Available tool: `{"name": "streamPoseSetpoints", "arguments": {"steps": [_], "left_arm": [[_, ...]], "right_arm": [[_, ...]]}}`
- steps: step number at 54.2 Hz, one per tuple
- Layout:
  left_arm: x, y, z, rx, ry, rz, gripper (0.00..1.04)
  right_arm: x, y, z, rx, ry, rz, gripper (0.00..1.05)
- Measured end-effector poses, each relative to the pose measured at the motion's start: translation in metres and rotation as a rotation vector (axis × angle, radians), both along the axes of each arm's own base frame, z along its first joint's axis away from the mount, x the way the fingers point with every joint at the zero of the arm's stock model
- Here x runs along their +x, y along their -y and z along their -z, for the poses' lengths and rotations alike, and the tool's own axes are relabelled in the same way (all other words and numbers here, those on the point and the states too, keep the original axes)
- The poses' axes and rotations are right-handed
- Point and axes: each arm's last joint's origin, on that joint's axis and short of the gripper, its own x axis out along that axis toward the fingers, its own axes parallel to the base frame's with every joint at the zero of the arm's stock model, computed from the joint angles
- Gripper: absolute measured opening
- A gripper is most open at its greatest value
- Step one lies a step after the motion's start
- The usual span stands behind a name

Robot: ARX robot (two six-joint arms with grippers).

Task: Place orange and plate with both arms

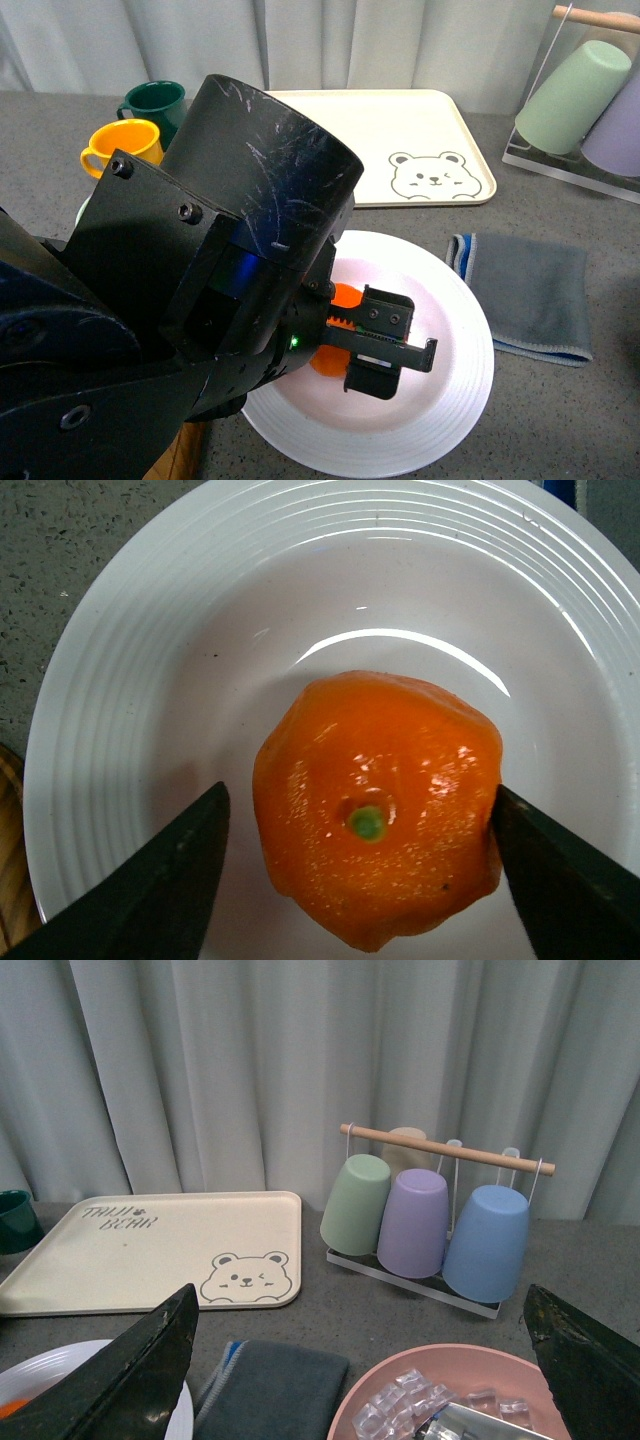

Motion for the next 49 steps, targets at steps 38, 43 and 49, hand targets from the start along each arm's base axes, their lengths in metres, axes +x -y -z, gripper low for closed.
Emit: {"name": "streamPoseSetpoints", "arguments": {"steps": [38,43,49], "left_arm": [[0.012,-0.029,-0.045,-0.097,0.089,-0.146,0.98],[0.013,-0.038,-0.047,-0.064,0.145,-0.199,0.97],[0.006,-0.065,-0.034,0.007,0.466,-0.367,0.81]], "right_arm": [[0.000,0.000,0.000,0.000,0.000,0.000,0.95],[0.000,0.000,0.000,0.000,0.000,0.000,0.95],[0.000,0.000,0.000,0.000,0.000,-0.003,0.95]]}}
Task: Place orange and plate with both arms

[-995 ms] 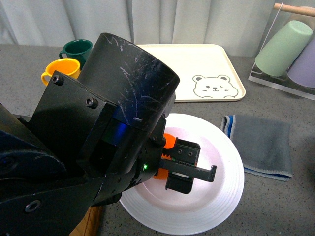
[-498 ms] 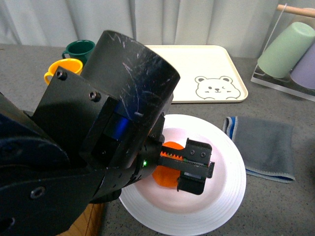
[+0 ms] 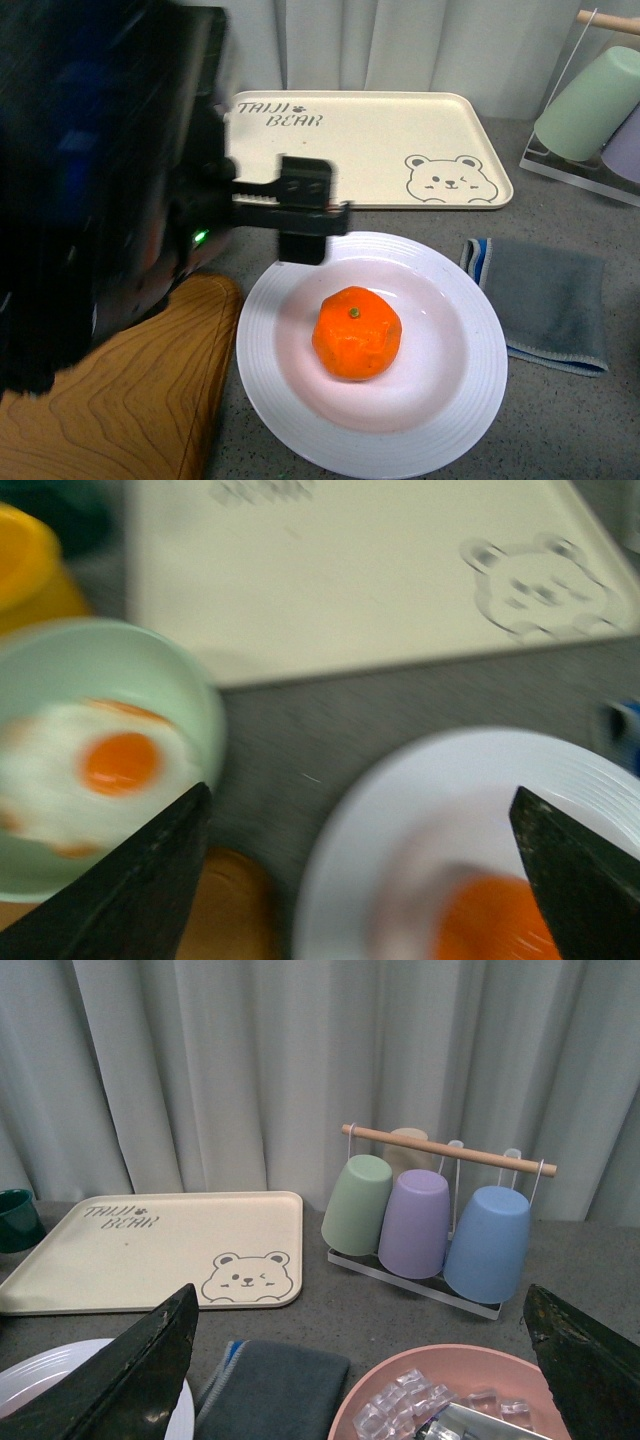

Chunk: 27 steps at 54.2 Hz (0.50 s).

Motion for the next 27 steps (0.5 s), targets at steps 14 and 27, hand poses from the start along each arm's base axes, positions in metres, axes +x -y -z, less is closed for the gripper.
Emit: {"name": "streamPoseSetpoints", "arguments": {"steps": [14,27], "left_arm": [[-0.041,-0.066,-0.037,-0.054,0.367,-0.075,0.39],[-0.080,-0.106,-0.043,-0.027,0.344,-0.068,0.04]], "right_arm": [[0.000,0.000,0.000,0.000,0.000,0.003,0.95],[0.000,0.000,0.000,0.000,0.000,0.003,0.95]]}}
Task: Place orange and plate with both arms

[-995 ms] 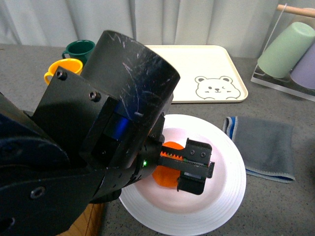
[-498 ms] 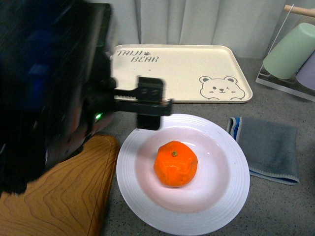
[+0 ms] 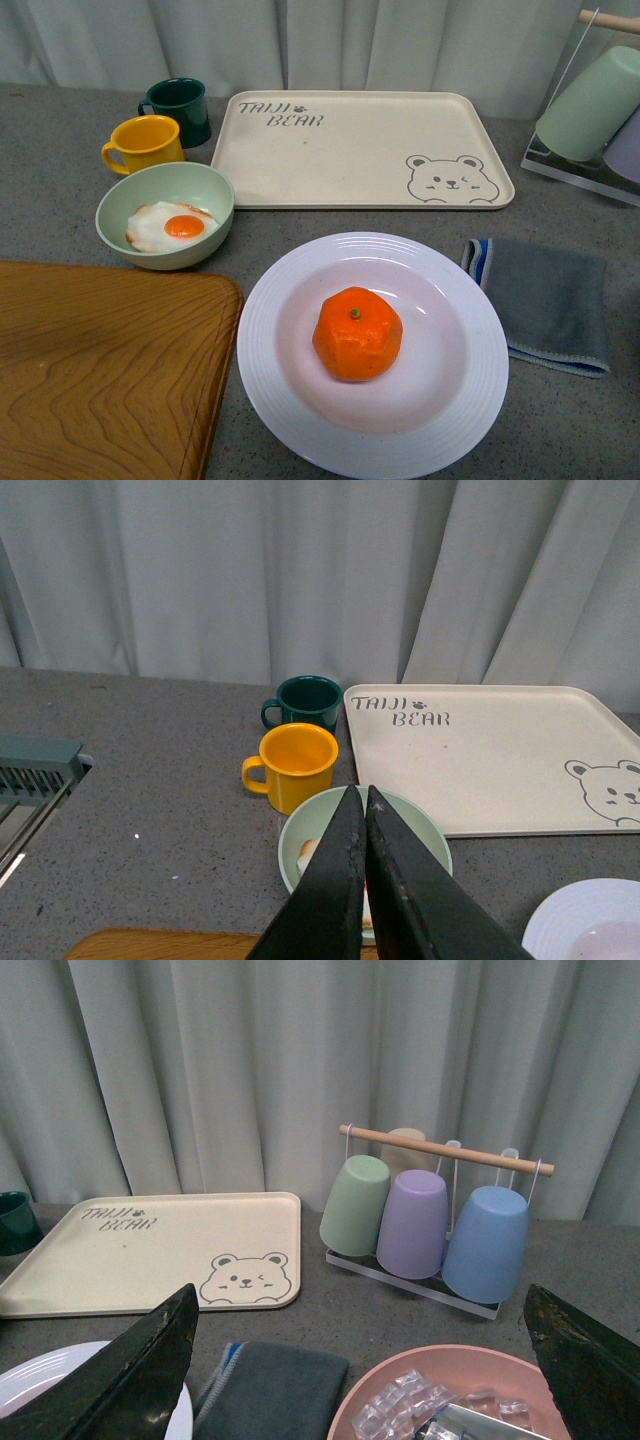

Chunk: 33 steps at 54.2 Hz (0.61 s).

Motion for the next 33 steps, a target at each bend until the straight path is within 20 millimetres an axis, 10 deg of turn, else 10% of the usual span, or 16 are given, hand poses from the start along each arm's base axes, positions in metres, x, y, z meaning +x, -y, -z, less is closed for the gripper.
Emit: {"name": "streamPoseSetpoints", "arguments": {"steps": [33], "left_arm": [[-0.044,-0.037,-0.020,0.000,0.017,-0.007,0.04]], "right_arm": [[0.000,0.000,0.000,0.000,0.000,0.000,0.95]]}}
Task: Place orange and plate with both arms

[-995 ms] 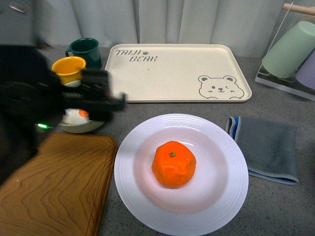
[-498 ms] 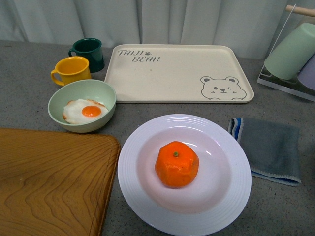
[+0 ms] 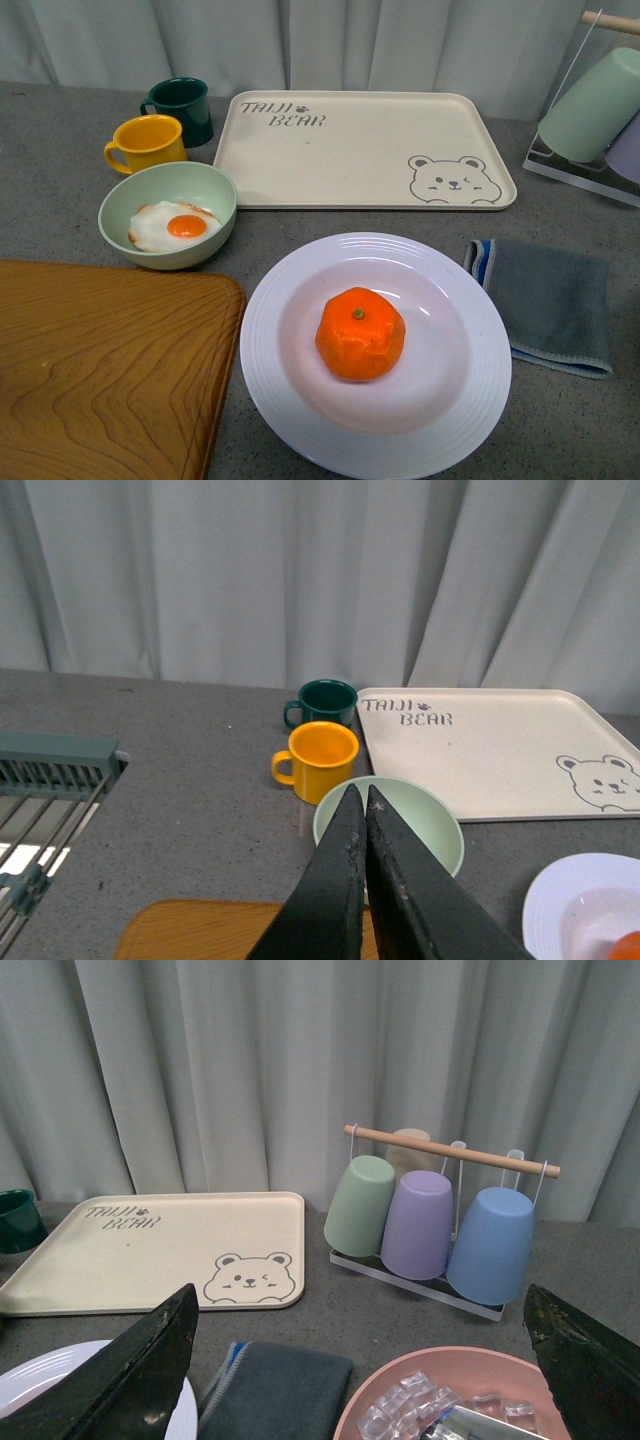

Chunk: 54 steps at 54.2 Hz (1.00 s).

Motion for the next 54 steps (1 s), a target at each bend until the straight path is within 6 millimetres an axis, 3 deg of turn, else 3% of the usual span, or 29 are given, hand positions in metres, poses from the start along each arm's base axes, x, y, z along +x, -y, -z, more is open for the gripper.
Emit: {"name": "streamPoseSetpoints", "arguments": {"steps": [54], "left_arm": [[-0.032,-0.002,-0.006,0.000,0.022,-0.006,0.04]], "right_arm": [[0.000,0.000,0.000,0.000,0.000,0.000,0.95]]}}
